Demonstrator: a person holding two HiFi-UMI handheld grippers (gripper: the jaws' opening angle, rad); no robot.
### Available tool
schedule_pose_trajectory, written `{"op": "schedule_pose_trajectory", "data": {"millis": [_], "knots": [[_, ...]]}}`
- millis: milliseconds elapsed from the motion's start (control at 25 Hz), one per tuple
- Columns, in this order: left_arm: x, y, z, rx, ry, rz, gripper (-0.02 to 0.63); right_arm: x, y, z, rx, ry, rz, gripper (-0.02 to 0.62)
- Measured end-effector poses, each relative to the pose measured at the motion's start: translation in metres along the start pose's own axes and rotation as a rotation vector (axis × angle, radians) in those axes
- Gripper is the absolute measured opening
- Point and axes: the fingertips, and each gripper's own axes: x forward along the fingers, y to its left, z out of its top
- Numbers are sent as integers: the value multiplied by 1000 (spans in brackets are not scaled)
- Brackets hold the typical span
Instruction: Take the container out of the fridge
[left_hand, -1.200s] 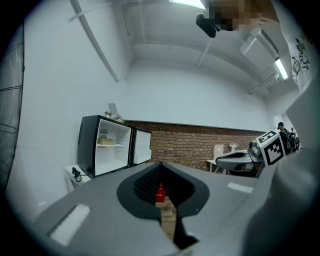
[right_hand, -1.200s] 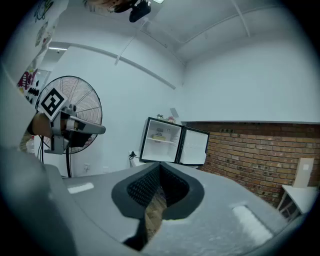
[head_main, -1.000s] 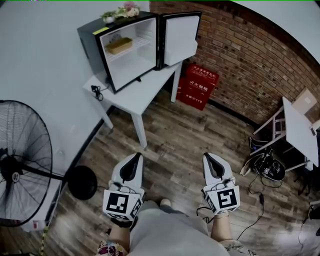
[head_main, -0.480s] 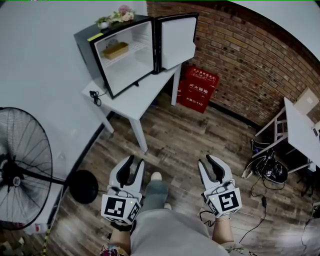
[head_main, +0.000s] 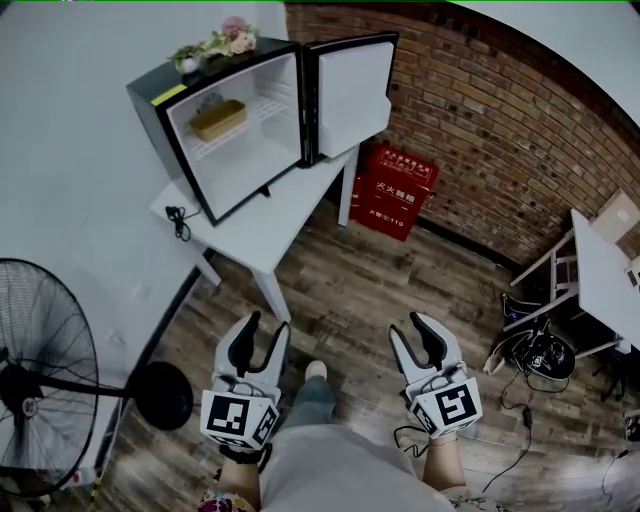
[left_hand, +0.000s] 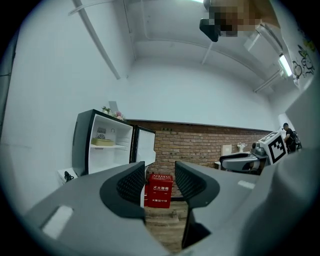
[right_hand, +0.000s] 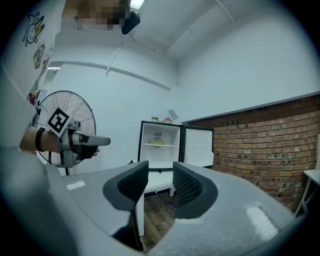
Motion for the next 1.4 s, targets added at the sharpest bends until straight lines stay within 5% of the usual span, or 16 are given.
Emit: {"op": "schedule_pose_trajectory", "data": {"millis": [680, 1080, 1400], "knots": [[149, 114, 32, 14, -21, -11, 207, 173, -66, 28, 3, -26, 4, 173], [169, 150, 21, -11, -8, 19, 227, 224, -66, 31, 3, -16, 52, 195], [175, 184, 20, -13, -18, 135, 236, 281, -65, 35, -24, -28, 177, 206]]}}
